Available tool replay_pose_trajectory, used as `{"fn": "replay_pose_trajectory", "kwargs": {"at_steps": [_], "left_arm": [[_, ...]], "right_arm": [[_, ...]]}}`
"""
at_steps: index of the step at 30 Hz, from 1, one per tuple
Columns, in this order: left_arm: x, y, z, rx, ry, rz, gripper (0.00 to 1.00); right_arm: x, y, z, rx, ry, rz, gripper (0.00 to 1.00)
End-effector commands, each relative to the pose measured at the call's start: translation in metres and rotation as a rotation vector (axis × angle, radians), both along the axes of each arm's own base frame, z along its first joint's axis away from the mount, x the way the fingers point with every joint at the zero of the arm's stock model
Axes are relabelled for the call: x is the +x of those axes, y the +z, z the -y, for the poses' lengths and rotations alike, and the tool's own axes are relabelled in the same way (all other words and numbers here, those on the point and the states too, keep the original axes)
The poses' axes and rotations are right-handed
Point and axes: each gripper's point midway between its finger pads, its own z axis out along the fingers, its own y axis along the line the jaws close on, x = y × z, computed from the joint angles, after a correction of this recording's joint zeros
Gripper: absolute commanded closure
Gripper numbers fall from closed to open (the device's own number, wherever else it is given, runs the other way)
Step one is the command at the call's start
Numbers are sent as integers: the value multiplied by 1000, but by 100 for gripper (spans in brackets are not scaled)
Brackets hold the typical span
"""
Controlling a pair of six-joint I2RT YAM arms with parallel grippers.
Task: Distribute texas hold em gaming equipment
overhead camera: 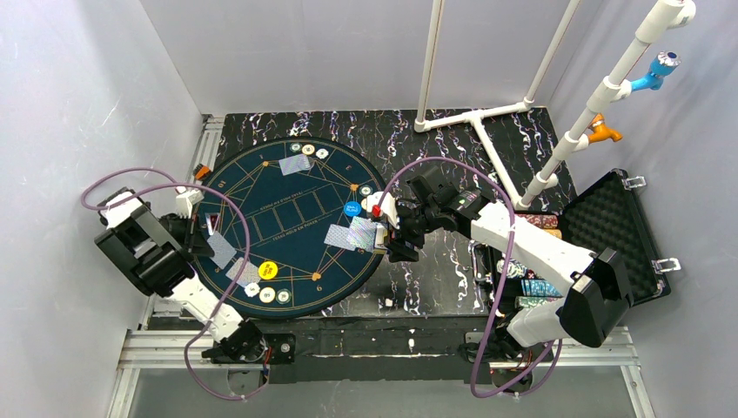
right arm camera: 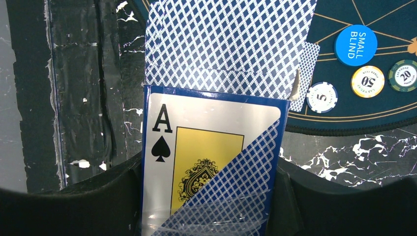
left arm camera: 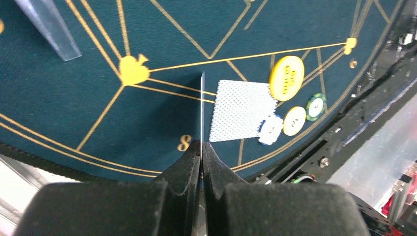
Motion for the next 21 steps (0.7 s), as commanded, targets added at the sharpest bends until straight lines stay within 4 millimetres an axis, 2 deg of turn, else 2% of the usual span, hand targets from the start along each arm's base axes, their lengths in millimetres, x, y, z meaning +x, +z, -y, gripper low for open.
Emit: {"fn": "replay_pose_trajectory", "kwargs": {"at_steps": [1, 4, 8, 16, 21], "left_arm": [[6, -18, -22, 75, -26, 20, 100], [0, -32, -22, 66, -45, -7, 100], [-15, -45, -10, 19, -88, -49, 100], [-28, -37, 15, -57, -136, -29, 100], [-34, -25, 35, -111, -164, -13, 74]], "right_arm": [[1, 15, -11, 58, 30, 31, 99], [1, 14, -12, 56, 31, 27, 99], [2, 14, -13, 56, 33, 25, 99], [2, 12, -14, 54, 36, 21, 99], [2, 11, -13, 52, 36, 17, 99]]}}
